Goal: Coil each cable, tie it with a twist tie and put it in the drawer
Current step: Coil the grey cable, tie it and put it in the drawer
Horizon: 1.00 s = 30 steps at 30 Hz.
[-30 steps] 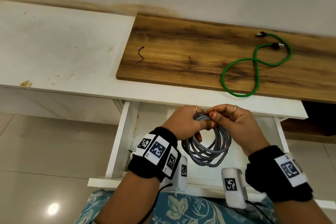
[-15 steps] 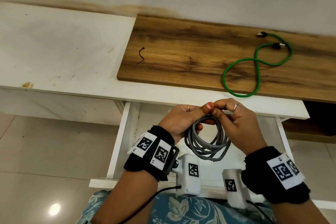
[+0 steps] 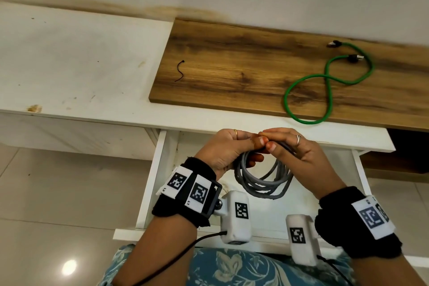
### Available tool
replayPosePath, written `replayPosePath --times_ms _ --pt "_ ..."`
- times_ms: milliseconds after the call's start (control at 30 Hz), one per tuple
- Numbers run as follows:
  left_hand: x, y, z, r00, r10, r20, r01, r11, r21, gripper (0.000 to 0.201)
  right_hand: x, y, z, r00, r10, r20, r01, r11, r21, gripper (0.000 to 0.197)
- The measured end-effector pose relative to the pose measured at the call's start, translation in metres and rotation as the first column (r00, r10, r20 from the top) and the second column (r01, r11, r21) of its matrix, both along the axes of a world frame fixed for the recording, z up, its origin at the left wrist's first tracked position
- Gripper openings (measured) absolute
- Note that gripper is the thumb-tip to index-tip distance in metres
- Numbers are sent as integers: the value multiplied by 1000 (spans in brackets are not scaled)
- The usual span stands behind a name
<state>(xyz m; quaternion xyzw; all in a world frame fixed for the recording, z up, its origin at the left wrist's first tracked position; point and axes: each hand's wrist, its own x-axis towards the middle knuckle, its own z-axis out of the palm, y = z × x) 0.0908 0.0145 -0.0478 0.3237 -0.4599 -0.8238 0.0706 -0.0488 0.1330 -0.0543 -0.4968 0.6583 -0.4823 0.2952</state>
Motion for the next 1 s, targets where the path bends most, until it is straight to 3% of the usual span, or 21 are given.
replayPosePath --times_ms 100,200,333,467,567,667,833,900,1000 --pt "-1 1 0 1000 -14 8 14 999 -37 11 1 1 0 999 -1 50 0 1000 28 23" --pt "-2 3 -1 1000 14 20 -13 998 -65 15 4 0 2 988 -41 152 28 996 90 39" --pt "-4 2 -4 993 116 9 -116 992 -42 19 5 0 8 885 -241 397 134 951 279 63" --pt "-6 -1 -4 970 244 1 -244 970 20 21 4 4 10 789 -292 541 -10 874 486 59" --pt "-6 -2 -3 958 287 -13 -284 955 87 17 3 6 10 760 -269 592 -86 861 502 52" --pt "-2 -6 -2 971 238 27 -240 969 56 20 3 4 8 776 -294 558 -24 870 493 44" --pt "7 -14 -5 966 40 257 17 976 -216 20 -4 0 5 788 -396 471 210 893 398 19" --pt "7 -11 -7 947 -56 317 125 971 -203 17 -6 0 6 778 -413 473 262 898 354 21" --pt "5 -8 -7 945 -74 320 117 986 -118 13 -4 -1 5 766 -426 481 289 897 335 20"
